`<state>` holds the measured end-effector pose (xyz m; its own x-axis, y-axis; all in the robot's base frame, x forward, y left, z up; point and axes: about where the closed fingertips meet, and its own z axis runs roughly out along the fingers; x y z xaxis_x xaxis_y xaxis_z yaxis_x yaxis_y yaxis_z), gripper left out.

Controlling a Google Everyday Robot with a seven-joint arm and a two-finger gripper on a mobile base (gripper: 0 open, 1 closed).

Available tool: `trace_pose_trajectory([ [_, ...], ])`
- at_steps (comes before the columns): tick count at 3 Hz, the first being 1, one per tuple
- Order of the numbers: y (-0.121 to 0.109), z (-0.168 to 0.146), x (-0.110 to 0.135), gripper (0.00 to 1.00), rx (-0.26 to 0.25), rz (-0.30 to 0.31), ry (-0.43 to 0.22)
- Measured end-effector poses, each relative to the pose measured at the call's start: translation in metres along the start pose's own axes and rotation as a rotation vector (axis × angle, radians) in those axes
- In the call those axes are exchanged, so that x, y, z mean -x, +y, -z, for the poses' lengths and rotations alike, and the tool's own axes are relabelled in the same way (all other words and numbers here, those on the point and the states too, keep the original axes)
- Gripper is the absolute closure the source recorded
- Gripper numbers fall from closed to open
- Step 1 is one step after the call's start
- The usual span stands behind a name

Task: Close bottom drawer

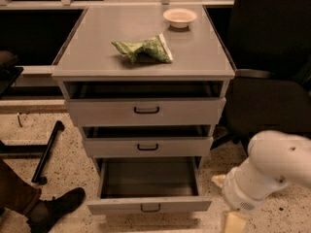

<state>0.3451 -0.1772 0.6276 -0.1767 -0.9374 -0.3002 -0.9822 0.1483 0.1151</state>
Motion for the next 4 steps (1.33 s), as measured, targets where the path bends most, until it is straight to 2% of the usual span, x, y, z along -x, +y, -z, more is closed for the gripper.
trace_pose_trajectory([
  [1, 0.03, -0.096, -0.033, 0.0, 0.089, -0.043, -0.03],
  [2, 0.046, -0.166, -0.048, 0.0, 0.107, -0.05, -0.088],
  [3, 0.051, -0.207, -0.043, 0.0, 0.142, -0.02, -0.139],
  [4, 0.051, -0.207, -0.043, 0.0, 0.142, -0.02, -0.139],
])
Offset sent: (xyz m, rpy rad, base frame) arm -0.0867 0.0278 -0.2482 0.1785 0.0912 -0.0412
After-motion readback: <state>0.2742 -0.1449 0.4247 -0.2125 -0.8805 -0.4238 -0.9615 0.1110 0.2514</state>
